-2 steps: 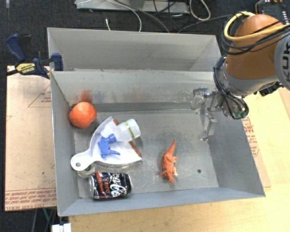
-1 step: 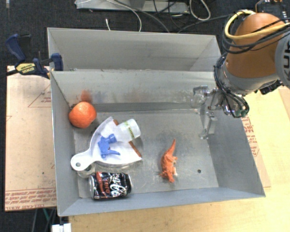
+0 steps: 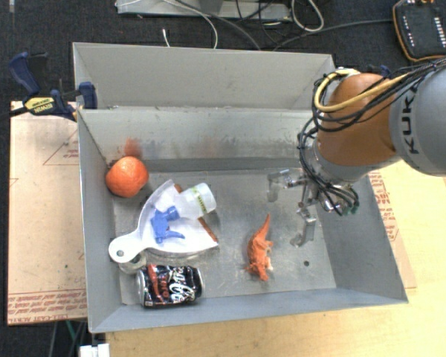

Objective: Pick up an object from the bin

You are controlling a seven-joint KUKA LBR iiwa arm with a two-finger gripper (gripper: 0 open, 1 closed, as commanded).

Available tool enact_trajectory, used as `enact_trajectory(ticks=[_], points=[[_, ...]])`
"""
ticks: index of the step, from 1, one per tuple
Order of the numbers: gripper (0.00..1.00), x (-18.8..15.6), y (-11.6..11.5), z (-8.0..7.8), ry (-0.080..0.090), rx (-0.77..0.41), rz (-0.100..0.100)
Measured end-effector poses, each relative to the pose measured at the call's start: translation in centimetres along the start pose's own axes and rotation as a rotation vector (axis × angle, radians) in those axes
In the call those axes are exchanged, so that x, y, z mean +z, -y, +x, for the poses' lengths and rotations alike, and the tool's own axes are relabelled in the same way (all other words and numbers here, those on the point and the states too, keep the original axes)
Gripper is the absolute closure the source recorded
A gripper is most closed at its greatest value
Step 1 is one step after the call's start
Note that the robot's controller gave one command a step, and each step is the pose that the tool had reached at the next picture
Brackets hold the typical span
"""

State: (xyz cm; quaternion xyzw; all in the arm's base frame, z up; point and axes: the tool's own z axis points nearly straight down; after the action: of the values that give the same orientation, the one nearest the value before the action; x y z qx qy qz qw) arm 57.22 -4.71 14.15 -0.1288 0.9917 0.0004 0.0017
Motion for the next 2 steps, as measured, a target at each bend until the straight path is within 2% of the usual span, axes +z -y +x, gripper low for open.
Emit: enact_trajectory(ticks=[1,2], points=[[0.00,-1.1,-5.9,3.9,0.006,-0.273,0.002],[0.00,0.7,-5.9,3.0,-0.002,-0.642,-0.002]])
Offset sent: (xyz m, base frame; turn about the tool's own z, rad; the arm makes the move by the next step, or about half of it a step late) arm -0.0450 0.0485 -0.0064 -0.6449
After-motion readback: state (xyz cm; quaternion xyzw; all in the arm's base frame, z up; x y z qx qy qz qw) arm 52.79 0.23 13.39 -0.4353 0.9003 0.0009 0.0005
